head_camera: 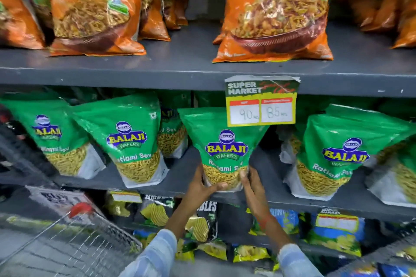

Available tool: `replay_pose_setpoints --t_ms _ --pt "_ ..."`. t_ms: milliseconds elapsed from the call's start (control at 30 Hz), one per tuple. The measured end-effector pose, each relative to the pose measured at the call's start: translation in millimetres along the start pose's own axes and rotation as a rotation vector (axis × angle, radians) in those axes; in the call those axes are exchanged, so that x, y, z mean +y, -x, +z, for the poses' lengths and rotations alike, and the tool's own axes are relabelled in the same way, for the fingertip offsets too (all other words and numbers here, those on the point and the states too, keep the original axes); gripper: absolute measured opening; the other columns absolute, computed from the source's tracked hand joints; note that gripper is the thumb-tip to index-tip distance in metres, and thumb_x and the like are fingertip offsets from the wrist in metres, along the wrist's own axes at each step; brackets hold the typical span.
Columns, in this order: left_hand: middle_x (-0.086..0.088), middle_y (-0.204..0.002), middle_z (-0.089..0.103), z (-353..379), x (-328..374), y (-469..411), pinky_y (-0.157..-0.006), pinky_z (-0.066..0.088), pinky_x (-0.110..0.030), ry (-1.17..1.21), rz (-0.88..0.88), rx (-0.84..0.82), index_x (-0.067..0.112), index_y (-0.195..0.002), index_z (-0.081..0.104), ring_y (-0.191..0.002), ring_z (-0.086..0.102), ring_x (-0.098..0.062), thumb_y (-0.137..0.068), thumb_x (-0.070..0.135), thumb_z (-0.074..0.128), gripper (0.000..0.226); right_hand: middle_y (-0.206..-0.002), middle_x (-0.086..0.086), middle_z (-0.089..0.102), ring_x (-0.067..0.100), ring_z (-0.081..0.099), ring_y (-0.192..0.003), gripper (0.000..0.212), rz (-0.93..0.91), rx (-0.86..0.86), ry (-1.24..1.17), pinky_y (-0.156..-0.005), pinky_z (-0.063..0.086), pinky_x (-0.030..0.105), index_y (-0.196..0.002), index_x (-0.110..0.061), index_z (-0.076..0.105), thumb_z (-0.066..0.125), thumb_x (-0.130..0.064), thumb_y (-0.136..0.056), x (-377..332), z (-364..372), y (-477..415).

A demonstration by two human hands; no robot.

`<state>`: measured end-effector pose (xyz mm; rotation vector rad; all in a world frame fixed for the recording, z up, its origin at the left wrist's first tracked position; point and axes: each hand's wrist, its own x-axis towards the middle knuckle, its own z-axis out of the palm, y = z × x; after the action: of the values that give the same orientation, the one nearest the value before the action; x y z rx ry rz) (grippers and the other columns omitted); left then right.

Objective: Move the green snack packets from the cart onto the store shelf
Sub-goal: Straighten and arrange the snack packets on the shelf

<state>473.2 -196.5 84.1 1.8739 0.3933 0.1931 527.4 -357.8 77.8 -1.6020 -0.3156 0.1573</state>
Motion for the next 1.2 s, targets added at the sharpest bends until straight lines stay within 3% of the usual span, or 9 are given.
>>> replay_pose_setpoints --t_ms 100,233,367,500,700,833,967,1067,1200 --pt "0.025 -0.116 0.054 -2 4 -6 -0.072 0.041 0.006 0.004 0.059 -0.063 0.047 -0.121 0.032 -0.100 0.053 0.016 -0.069 0.031 0.080 0.073 -0.114 -0.011 0.064 -0.011 0.059 -0.102 0.048 0.019 0.058 0.001 -0.081 0.045 0.003 -0.120 -0.022 0.052 0.048 -0.052 -0.083 -1 4 4" --pt "0.023 -0.116 0.056 -3 -1 -11 -0.074 0.042 0.005 0.046 0.116 -0.091 0.046 -0.116 0.039 -0.099 0.052 0.026 -0.070 0.021 0.081 0.067 -0.122 -0.007 0.063 0.007 0.058 -0.113 0.059 0.079 0.114 -0.030 -0.096 0.045 0.031 -0.124 -0.027 0.050 0.050 -0.063 -0.077 2 12 6" --pt "0.004 -0.124 0.057 -3 -5 -13 -0.074 0.042 0.004 0.111 0.098 -0.101 0.029 -0.125 0.037 -0.099 0.051 0.026 -0.069 0.020 0.082 0.072 -0.111 -0.023 0.066 -0.011 0.060 -0.103 0.033 0.099 0.142 -0.026 -0.081 0.045 0.020 -0.105 -0.047 0.056 0.050 -0.063 -0.078 2 15 3" --pt "0.022 -0.116 0.053 -7 2 -12 -0.070 0.042 0.006 0.093 0.112 -0.113 0.039 -0.120 0.035 -0.096 0.050 0.030 -0.068 0.022 0.083 0.073 -0.116 -0.026 0.064 -0.008 0.058 -0.109 0.027 0.077 0.127 -0.053 -0.091 0.044 0.028 -0.113 -0.047 0.053 0.049 -0.054 -0.087 -6 18 5" --pt "0.008 -0.161 0.008 -25 22 21 -0.113 0.026 -0.028 -0.040 0.227 0.127 0.032 -0.149 -0.002 -0.145 0.012 -0.004 -0.074 0.060 0.061 0.102 -0.146 -0.002 0.038 0.017 0.031 -0.140 0.050 -0.275 0.616 0.186 -0.114 0.030 0.050 -0.141 -0.020 0.032 0.034 -0.042 -0.096 -43 49 27" --pt "0.006 -0.162 0.003 -48 25 42 -0.121 0.016 -0.030 -0.258 0.435 0.464 0.030 -0.149 -0.006 -0.148 0.007 -0.009 -0.086 0.065 0.038 0.084 -0.145 -0.005 0.035 0.011 0.026 -0.141 0.047 -0.537 0.558 0.300 -0.120 0.018 0.044 -0.140 -0.014 0.031 0.026 -0.036 -0.099 -67 76 36" --pt "-0.007 -0.160 0.008 -77 6 49 -0.121 0.019 -0.049 -0.305 0.291 0.665 0.029 -0.148 -0.006 -0.148 0.010 -0.021 -0.086 0.064 0.041 0.085 -0.144 0.000 0.036 0.009 0.025 -0.141 0.045 -0.617 0.410 0.303 -0.118 0.021 0.045 -0.138 -0.012 0.033 0.027 -0.035 -0.099 -73 104 38" --pt "-0.016 -0.160 0.003 -113 -10 46 -0.121 0.013 -0.050 -0.328 0.192 0.705 0.020 -0.148 -0.009 -0.148 0.006 -0.028 -0.076 0.070 0.048 0.104 -0.147 -0.001 0.035 0.009 0.025 -0.141 0.045 -0.596 0.323 0.306 -0.117 0.024 0.045 -0.140 -0.017 0.031 0.029 -0.034 -0.099 -68 129 35" --pt "-0.009 -0.161 -0.001 -161 -37 32 -0.121 0.012 -0.044 -0.150 0.075 0.546 0.018 -0.148 -0.013 -0.148 0.006 -0.023 -0.066 0.070 0.061 0.122 -0.150 -0.014 0.026 -0.002 0.017 -0.142 0.050 -0.426 0.121 0.278 -0.118 0.018 0.021 -0.144 -0.032 0.021 0.029 -0.045 -0.097 -56 170 25"
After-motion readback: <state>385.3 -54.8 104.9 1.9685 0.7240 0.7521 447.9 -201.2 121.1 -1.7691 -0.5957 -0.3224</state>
